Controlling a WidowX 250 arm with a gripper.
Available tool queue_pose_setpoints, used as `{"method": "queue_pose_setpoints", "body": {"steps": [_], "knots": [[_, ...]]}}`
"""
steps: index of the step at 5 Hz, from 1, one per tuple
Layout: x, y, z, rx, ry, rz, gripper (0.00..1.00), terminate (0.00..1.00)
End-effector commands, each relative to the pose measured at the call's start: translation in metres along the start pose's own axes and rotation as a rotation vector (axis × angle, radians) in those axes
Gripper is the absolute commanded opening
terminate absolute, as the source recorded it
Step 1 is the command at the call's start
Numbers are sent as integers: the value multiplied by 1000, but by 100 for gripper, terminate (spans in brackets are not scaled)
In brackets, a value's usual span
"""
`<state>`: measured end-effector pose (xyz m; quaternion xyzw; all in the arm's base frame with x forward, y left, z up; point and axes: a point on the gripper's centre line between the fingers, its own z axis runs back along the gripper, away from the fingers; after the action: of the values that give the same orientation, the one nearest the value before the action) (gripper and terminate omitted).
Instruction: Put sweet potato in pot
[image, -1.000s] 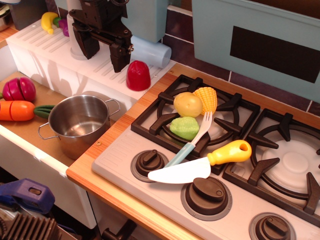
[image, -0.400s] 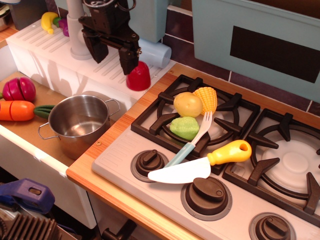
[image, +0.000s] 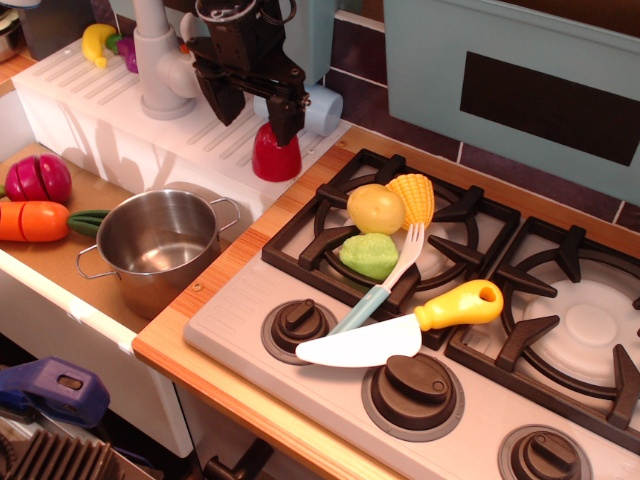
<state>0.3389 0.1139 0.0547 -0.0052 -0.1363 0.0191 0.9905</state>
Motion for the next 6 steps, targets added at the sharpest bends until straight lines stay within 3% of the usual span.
{"method": "queue_pose_setpoints", "body": {"steps": [1,5,6], "knots": [[7,-2,-6,-11,-70,-17,100,0],[3,-3,-39,-39,-142,-22,100,0],[13,-1,-39,-33,-139,-13,0,0]]}}
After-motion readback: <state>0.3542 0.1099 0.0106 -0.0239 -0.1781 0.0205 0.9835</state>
